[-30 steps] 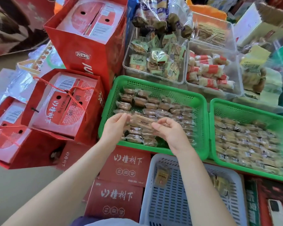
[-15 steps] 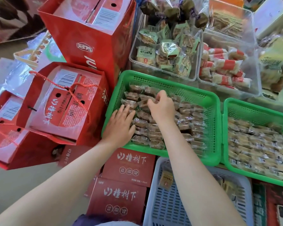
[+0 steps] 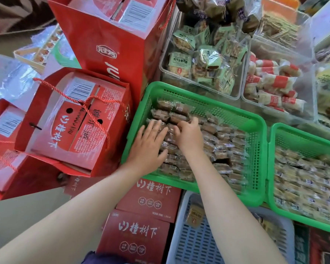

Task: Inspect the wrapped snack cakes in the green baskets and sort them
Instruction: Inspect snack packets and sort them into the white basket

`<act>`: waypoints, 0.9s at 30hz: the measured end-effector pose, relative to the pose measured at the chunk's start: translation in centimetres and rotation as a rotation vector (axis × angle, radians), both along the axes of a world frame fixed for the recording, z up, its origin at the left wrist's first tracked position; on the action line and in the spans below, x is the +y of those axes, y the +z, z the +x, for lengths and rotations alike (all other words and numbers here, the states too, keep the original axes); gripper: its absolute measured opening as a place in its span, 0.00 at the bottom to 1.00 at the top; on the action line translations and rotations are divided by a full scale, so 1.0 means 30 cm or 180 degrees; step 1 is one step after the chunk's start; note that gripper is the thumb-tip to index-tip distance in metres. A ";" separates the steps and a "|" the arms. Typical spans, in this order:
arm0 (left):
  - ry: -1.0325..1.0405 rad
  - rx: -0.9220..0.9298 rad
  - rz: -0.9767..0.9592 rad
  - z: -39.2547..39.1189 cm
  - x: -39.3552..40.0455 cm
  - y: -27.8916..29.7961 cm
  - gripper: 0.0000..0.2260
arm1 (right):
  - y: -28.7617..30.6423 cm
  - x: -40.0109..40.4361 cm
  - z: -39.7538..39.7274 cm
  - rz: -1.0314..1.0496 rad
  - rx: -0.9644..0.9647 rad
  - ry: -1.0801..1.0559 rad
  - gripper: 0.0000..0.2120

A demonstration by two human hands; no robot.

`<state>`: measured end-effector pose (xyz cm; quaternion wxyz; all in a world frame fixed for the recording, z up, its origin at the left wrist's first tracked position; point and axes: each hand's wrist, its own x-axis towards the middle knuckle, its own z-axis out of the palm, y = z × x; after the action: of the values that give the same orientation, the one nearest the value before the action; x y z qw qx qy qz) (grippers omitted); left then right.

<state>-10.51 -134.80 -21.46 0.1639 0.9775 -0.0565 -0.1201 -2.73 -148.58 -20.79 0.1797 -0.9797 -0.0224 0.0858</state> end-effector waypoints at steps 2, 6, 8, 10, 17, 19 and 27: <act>-0.0074 -0.0055 0.0042 0.049 -0.008 -0.009 0.31 | 0.006 -0.025 0.024 0.0075 -0.0169 0.0021 0.09; -0.0144 0.0074 0.0261 0.135 -0.011 -0.030 0.30 | 0.012 -0.047 0.090 0.0036 -0.0183 0.0244 0.15; -0.0228 0.0248 0.0381 0.146 -0.007 -0.045 0.28 | 0.001 -0.048 0.112 -0.0003 -0.0068 0.0404 0.15; -0.0261 0.0327 0.0401 0.137 -0.005 -0.065 0.26 | -0.016 -0.042 0.119 -0.0085 -0.0016 0.0474 0.14; -0.0198 0.0318 0.0288 0.127 -0.003 -0.088 0.25 | -0.039 -0.018 0.113 -0.0350 -0.0191 0.0322 0.05; -0.0214 0.0344 0.0316 0.126 -0.004 -0.085 0.25 | -0.025 -0.014 0.122 -0.0356 -0.0052 0.0363 0.08; -0.0278 0.0387 0.0366 0.129 -0.005 -0.075 0.25 | 0.110 -0.025 0.154 0.0872 0.0639 -0.0020 0.01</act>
<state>-6.65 -134.94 -23.71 0.1053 0.9728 -0.0820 -0.1894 1.90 -149.32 -17.49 0.3132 -0.9326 -0.0129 0.1789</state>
